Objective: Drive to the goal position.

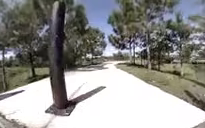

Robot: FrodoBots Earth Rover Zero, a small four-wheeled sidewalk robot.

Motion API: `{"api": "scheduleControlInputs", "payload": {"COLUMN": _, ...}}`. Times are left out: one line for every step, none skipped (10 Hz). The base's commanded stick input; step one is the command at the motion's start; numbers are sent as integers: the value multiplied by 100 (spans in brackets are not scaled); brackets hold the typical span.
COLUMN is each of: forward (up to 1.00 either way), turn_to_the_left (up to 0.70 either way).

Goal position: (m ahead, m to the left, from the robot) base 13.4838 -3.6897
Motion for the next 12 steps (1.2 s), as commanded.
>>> {"api": "scheduleControlInputs", "payload": {"forward": 85, "turn_to_the_left": 0}}
{"api": "scheduleControlInputs", "payload": {"forward": 85, "turn_to_the_left": 0}}
{"api": "scheduleControlInputs", "payload": {"forward": 85, "turn_to_the_left": 0}}
{"api": "scheduleControlInputs", "payload": {"forward": 85, "turn_to_the_left": 0}}
{"api": "scheduleControlInputs", "payload": {"forward": 85, "turn_to_the_left": 0}}
{"api": "scheduleControlInputs", "payload": {"forward": 85, "turn_to_the_left": 0}}
{"api": "scheduleControlInputs", "payload": {"forward": 85, "turn_to_the_left": 0}}
{"api": "scheduleControlInputs", "payload": {"forward": 85, "turn_to_the_left": 0}}
{"api": "scheduleControlInputs", "payload": {"forward": 85, "turn_to_the_left": 0}}
{"api": "scheduleControlInputs", "payload": {"forward": 85, "turn_to_the_left": 0}}
{"api": "scheduleControlInputs", "payload": {"forward": 85, "turn_to_the_left": 0}}
{"api": "scheduleControlInputs", "payload": {"forward": 85, "turn_to_the_left": 0}}
